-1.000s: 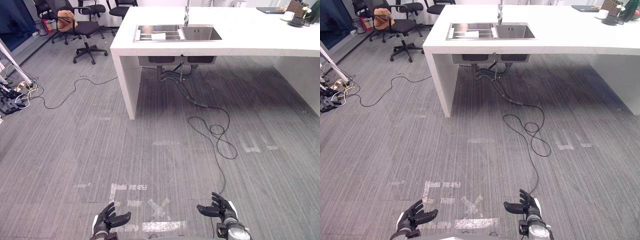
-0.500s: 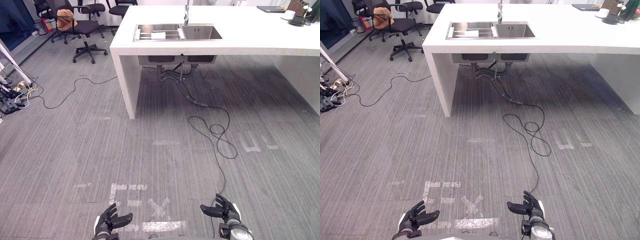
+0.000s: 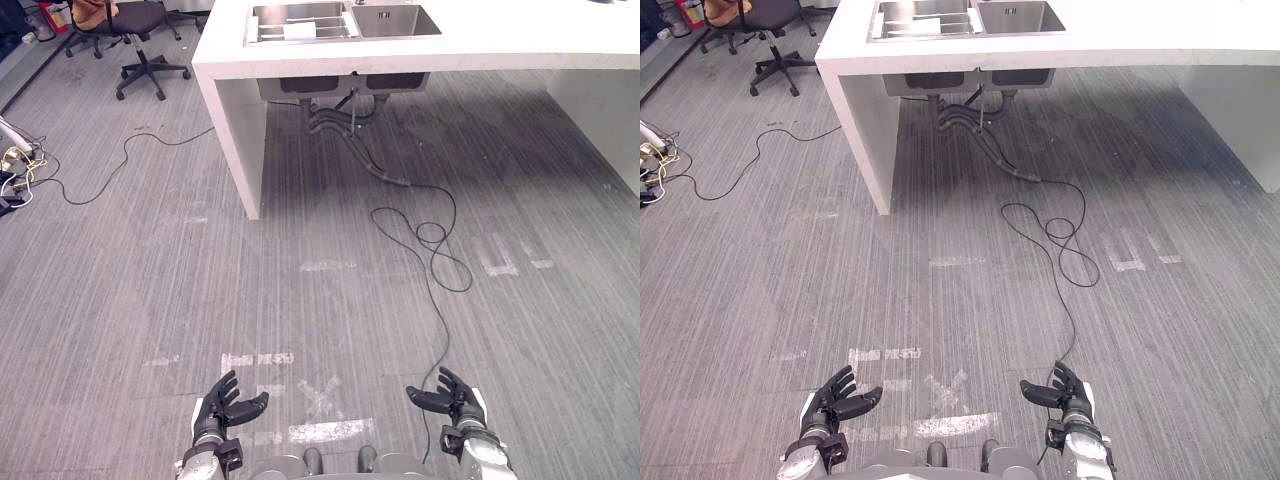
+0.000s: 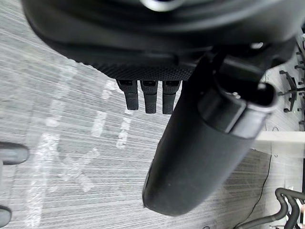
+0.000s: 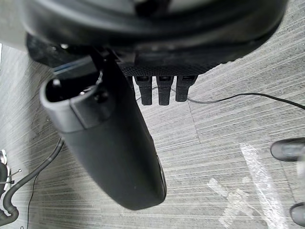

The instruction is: Walk over to the sink, pick up the cup, carry it to the dishwasher, place the cup inside the dishwasher, then close the dishwasher door

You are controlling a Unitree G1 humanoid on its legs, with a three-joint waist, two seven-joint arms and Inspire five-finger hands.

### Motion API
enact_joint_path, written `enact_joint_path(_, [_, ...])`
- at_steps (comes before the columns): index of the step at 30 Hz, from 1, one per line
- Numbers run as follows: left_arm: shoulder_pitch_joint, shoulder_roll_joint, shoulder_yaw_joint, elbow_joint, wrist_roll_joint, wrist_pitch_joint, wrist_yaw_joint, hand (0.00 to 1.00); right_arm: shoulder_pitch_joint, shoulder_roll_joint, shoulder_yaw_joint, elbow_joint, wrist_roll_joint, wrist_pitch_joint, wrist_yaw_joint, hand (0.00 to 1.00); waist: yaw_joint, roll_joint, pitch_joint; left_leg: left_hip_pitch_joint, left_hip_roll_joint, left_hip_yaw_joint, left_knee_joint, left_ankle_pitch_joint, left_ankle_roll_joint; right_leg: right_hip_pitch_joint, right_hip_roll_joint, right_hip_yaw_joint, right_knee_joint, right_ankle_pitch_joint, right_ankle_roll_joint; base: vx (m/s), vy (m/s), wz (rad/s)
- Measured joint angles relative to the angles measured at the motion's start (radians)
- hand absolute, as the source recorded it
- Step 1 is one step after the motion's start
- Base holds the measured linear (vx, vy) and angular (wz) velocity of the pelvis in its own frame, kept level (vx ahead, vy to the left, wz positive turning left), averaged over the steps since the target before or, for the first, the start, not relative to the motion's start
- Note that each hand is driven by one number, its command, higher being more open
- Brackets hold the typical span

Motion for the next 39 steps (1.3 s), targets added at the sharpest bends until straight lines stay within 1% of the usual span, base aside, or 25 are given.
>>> enact_joint_path(2, [0.004, 0.007, -0.016, -0.003, -0.008, 0.002, 0.004, 0.90, 0.010, 0.004, 0.019, -0.001, 0.000, 0.010, 0.003, 0.90, -0.006, -0.009, 0.022, 0.062, -0.007, -0.015, 0.022, -0.045, 0.009, -0.087, -0.039, -0.037, 0.209, -0.035, -0.020, 0.30, 0.014, 0.13])
enact_joint_path(4, [-0.014, 0.005, -0.019, -0.003, -0.018, 0.003, 0.004, 0.90, 0.000, 0.003, 0.023, -0.002, 0.000, 0.010, 0.002, 0.90, -0.020, -0.016, 0.027, 0.094, -0.003, -0.043, 0.013, -0.053, 0.006, -0.136, -0.049, -0.063, 0.188, -0.061, -0.026, 0.38, -0.013, 0.38])
enact_joint_path(6, [-0.044, -0.002, -0.020, -0.003, -0.019, 0.003, 0.005, 0.90, -0.013, -0.007, 0.024, -0.003, 0.000, 0.010, 0.003, 0.90, -0.025, 0.003, 0.043, 0.132, 0.026, -0.064, -0.021, -0.058, -0.005, -0.177, -0.031, -0.085, 0.070, -0.064, -0.038, 0.43, -0.061, 0.38])
enact_joint_path(7, [-0.061, -0.005, -0.020, -0.002, -0.019, 0.002, 0.005, 0.90, -0.022, -0.014, 0.026, -0.002, 0.000, 0.010, 0.003, 0.90, -0.029, 0.019, 0.051, 0.156, 0.047, -0.076, -0.043, -0.064, -0.026, -0.190, -0.006, -0.094, -0.079, -0.027, -0.037, 0.47, -0.097, 0.37])
enact_joint_path(8, [-0.070, 0.003, -0.021, 0.000, -0.019, -0.001, 0.006, 0.90, -0.022, -0.018, 0.036, -0.002, 0.001, 0.009, 0.002, 0.90, -0.032, 0.008, 0.047, 0.176, 0.045, -0.089, -0.052, -0.081, -0.057, -0.186, 0.003, -0.086, -0.230, 0.086, -0.059, 0.50, -0.110, 0.37])
enact_joint_path(9, [-0.072, 0.008, -0.022, 0.003, -0.019, -0.001, 0.006, 0.90, -0.019, -0.019, 0.038, 0.001, 0.001, 0.009, 0.002, 0.90, -0.034, -0.005, 0.043, 0.195, 0.039, -0.093, -0.055, -0.097, -0.074, -0.186, -0.002, -0.078, -0.257, 0.165, -0.088, 0.56, -0.140, 0.31])
enact_joint_path(10, [-0.080, -0.005, -0.018, 0.030, -0.019, 0.000, 0.010, 0.90, -0.022, -0.032, 0.037, 0.016, 0.001, 0.012, 0.001, 0.90, -0.040, 0.018, 0.043, 0.221, 0.068, -0.097, -0.035, -0.124, -0.098, -0.181, 0.007, -0.095, -0.203, 0.181, -0.138, 0.46, -0.141, 0.18])
enact_joint_path(11, [-0.079, -0.008, -0.018, 0.036, -0.019, 0.000, 0.011, 0.90, -0.029, -0.034, 0.036, 0.022, 0.001, 0.013, 0.000, 0.90, -0.046, 0.030, 0.037, 0.210, 0.084, -0.098, -0.002, -0.126, -0.103, -0.171, 0.019, -0.105, -0.207, 0.162, -0.147, 0.66, -0.225, 0.15])
enact_joint_path(13, [-0.086, -0.032, -0.010, 0.037, -0.018, 0.000, 0.015, 0.90, -0.030, -0.030, 0.039, 0.015, 0.002, 0.013, 0.000, 0.90, -0.050, 0.049, 0.047, 0.068, 0.143, -0.086, 0.382, -0.068, -0.150, -0.055, 0.068, -0.133, -0.288, 0.122, -0.175, 0.59, -0.213, 0.18])
enact_joint_path(15, [-0.077, -0.057, -0.008, 0.026, -0.018, 0.000, 0.013, 0.90, -0.008, -0.021, 0.063, -0.006, 0.007, 0.014, -0.005, 0.90, -0.035, 0.045, 0.051, -0.064, 0.209, -0.075, 0.738, 0.003, -0.173, 0.084, 0.101, -0.134, -0.379, 0.116, -0.185, 0.57, -0.167, 0.05])
enact_joint_path(17, [-0.070, -0.081, -0.009, -0.002, -0.018, 0.002, 0.006, 0.90, 0.006, -0.004, 0.065, -0.051, 0.040, 0.010, -0.015, 0.90, -0.013, 0.028, 0.062, -0.163, 0.253, -0.028, 0.885, 0.000, -0.170, 0.191, 0.105, -0.116, -0.441, 0.113, -0.191, 0.44, -0.111, -0.16])
enact_joint_path(19, [-0.070, -0.106, -0.014, -0.048, -0.019, 0.002, 0.003, 0.90, -0.002, 0.003, 0.063, -0.087, 0.042, 0.001, -0.021, 0.90, 0.005, 0.021, 0.066, -0.278, 0.278, 0.005, 0.859, -0.011, -0.154, 0.274, 0.101, -0.090, -0.523, 0.112, -0.190, 0.37, -0.027, -0.35])
enact_joint_path(21, [-0.081, -0.108, -0.020, -0.059, -0.020, 0.001, 0.002, 0.90, -0.024, 0.013, 0.053, -0.088, 0.044, 0.000, -0.021, 0.90, 0.018, 0.019, 0.068, -0.340, 0.268, 0.015, 0.697, -0.025, -0.150, 0.322, 0.091, -0.071, -0.570, 0.111, -0.189, 0.30, 0.073, -0.26])
enact_joint_path(22, [-0.086, -0.108, -0.021, -0.059, -0.024, 0.001, 0.002, 0.90, -0.032, 0.022, 0.039, -0.076, 0.051, 0.000, -0.022, 0.90, 0.025, 0.012, 0.072, -0.345, 0.238, 0.017, 0.516, -0.024, -0.148, 0.352, 0.075, -0.064, -0.588, 0.101, -0.171, 0.30, 0.149, -0.13])
enact_joint_path(24, [-0.084, -0.110, -0.035, -0.059, -0.027, 0.001, 0.001, 0.90, -0.031, 0.016, 0.030, -0.053, 0.068, 0.000, -0.026, 0.90, 0.027, 0.017, 0.068, -0.334, 0.190, -0.007, 0.230, 0.056, -0.150, 0.376, 0.057, -0.059, -0.595, 0.076, -0.134, 0.32, 0.197, -0.08])
enact_joint_path(25, [-0.078, -0.109, -0.042, -0.054, -0.028, 0.001, 0.001, 0.90, -0.032, 0.006, 0.032, -0.027, 0.071, 0.003, -0.028, 0.90, 0.036, 0.033, 0.062, -0.317, 0.174, -0.024, 0.106, 0.189, -0.135, 0.388, 0.056, -0.041, -0.587, 0.050, -0.111, 0.27, 0.213, -0.26])
enact_joint_path(26, [-0.075, -0.106, -0.042, -0.042, -0.029, 0.000, 0.001, 0.90, -0.032, 0.006, 0.032, -0.011, 0.071, 0.004, -0.029, 0.90, 0.046, 0.037, 0.059, -0.298, 0.168, -0.023, 0.088, 0.252, -0.102, 0.393, 0.052, -0.023, -0.578, 0.035, -0.095, 0.36, 0.263, -0.29])
enact_joint_path(28, [-0.079, -0.068, -0.044, -0.018, -0.037, 0.003, 0.004, 0.90, -0.029, 0.031, 0.036, 0.008, 0.070, 0.008, -0.028, 0.90, 0.050, -0.028, 0.056, -0.286, 0.099, 0.009, 0.098, 0.197, -0.063, 0.385, -0.021, -0.001, -0.532, -0.022, -0.053, 0.39, 0.231, -0.07])
enact_joint_path(30, [-0.071, -0.066, -0.047, -0.012, -0.037, 0.007, 0.005, 0.90, -0.029, 0.029, 0.034, 0.009, 0.068, 0.009, -0.029, 0.90, 0.052, -0.030, 0.055, -0.274, 0.080, 0.027, 0.127, 0.142, -0.040, 0.355, -0.049, 0.026, -0.428, -0.047, -0.033, 0.34, 0.191, -0.15])
enact_joint_path(32, [-0.051, -0.053, -0.064, -0.013, -0.037, 0.010, 0.005, 0.90, -0.029, 0.040, 0.039, 0.009, 0.062, 0.009, -0.024, 0.90, 0.052, -0.035, 0.056, -0.193, 0.055, 0.057, 0.098, 0.104, -0.024, 0.239, -0.084, 0.072, -0.106, -0.042, 0.020, 0.31, 0.190, -0.26])
enact_joint_path(33, [-0.048, -0.042, -0.083, -0.014, -0.037, 0.012, 0.005, 0.90, -0.027, 0.046, 0.049, 0.010, 0.059, 0.009, -0.020, 0.90, 0.043, -0.040, 0.056, -0.155, 0.042, 0.059, 0.083, 0.091, -0.018, 0.175, -0.101, 0.084, 0.054, 0.002, 0.080, 0.39, 0.146, -0.02])
enact_joint_path(34, [-0.048, -0.030, -0.103, -0.024, -0.037, 0.021, 0.006, 0.90, -0.021, 0.052, 0.074, 0.009, 0.057, 0.010, -0.015, 0.90, 0.034, -0.046, 0.057, -0.099, 0.033, 0.057, 0.077, 0.061, -0.007, 0.098, -0.118, 0.087, 0.234, 0.002, 0.082, 0.41, 0.095, 0.01])
enact_joint_path(35, [-0.048, -0.030, -0.105, -0.041, -0.037, 0.023, 0.008, 0.90, -0.017, 0.054, 0.085, 0.006, 0.056, 0.010, -0.013, 0.90, 0.035, -0.046, 0.057, -0.069, 0.033, 0.056, 0.076, 0.047, -0.001, 0.057, -0.121, 0.070, 0.286, -0.011, 0.058, 0.34, 0.066, 0.06])
enact_joint_path(38, [-0.048, -0.043, -0.108, -0.162, -0.037, 0.023, 0.020, 0.90, -0.011, 0.068, 0.086, -0.005, 0.034, 0.010, -0.005, 0.90, 0.015, -0.051, 0.053, 0.002, 0.036, 0.025, 0.058, 0.018, -0.018, -0.058, -0.127, -0.011, 0.234, -0.055, -0.013, 0.39, -0.037, 0.28])
enact_joint_path(39, [-0.049, -0.046, -0.109, -0.192, -0.037, 0.023, 0.021, 0.90, -0.011, 0.068, 0.086, -0.005, 0.031, 0.010, -0.005, 0.90, 0.010, -0.051, 0.054, 0.014, 0.039, 0.015, 0.053, 0.015, -0.021, -0.073, -0.121, -0.021, 0.189, -0.059, -0.020, 0.39, -0.118, 0.43])
